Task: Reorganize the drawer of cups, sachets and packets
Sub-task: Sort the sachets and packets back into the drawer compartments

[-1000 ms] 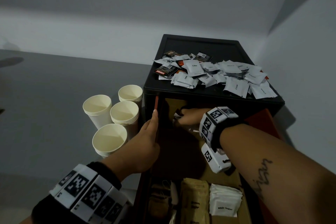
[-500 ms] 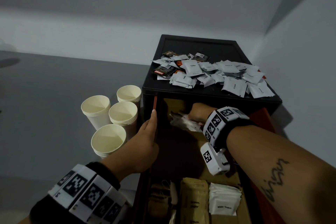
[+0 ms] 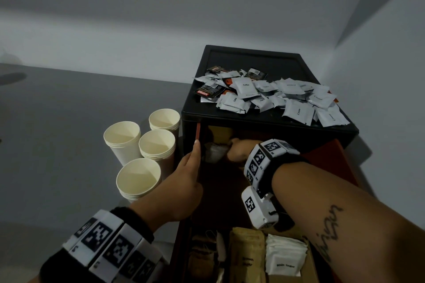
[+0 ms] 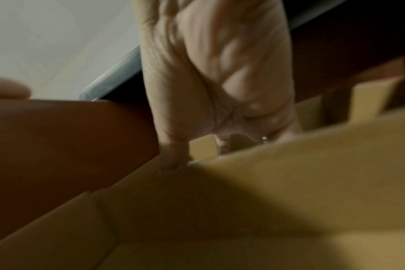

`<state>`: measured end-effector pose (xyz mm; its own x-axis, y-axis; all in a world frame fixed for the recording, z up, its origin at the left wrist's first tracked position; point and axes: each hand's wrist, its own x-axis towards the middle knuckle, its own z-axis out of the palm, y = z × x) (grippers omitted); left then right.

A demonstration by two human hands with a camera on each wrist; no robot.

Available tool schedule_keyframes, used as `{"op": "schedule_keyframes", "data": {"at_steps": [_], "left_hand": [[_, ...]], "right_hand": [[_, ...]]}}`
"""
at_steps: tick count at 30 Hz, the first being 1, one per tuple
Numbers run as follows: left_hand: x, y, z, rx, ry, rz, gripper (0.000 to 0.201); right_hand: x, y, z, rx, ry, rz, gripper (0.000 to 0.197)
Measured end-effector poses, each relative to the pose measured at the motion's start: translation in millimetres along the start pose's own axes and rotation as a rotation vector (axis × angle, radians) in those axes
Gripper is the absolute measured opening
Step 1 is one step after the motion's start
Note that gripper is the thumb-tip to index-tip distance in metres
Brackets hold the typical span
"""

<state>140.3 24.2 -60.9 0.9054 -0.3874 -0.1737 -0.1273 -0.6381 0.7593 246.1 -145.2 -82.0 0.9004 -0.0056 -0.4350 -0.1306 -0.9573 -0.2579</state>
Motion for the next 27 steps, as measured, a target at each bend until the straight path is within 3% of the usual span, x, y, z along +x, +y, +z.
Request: {"op": "schedule_keyframes", "data": {"at_steps": [5,11,14,18,27], "left_hand": [[1.2,-3.5,0.5,0.011,0.006,0.012,0.086],[1.2,-4.0,1.5,0.012,0.013,0.009,0.086],[1.3,-4.0,1.1,0.021,0.008,0.009,0.085],[0.4,-3.6,0.3,0.005,-0.005,0.004,0.086],[0.1,-2.6,-0.7,0.003,-0.002,0.006,0.085]], "right_hand": [[2.5,-9.3,5.1,0.052,0.026,-0.023,0.047],[5.1,-17.0,6.9,0.258,-0.042,-0.05,0.071],[10.0,-24.7,9.4,0.265,-0.071,-0.083,0.07],[15.7,-25.3,13.7,0.409,-0.035,-0.096,0.066],[24.9,-25.4,16.4,0.72,-0.116,-0.089,0.06]]}}
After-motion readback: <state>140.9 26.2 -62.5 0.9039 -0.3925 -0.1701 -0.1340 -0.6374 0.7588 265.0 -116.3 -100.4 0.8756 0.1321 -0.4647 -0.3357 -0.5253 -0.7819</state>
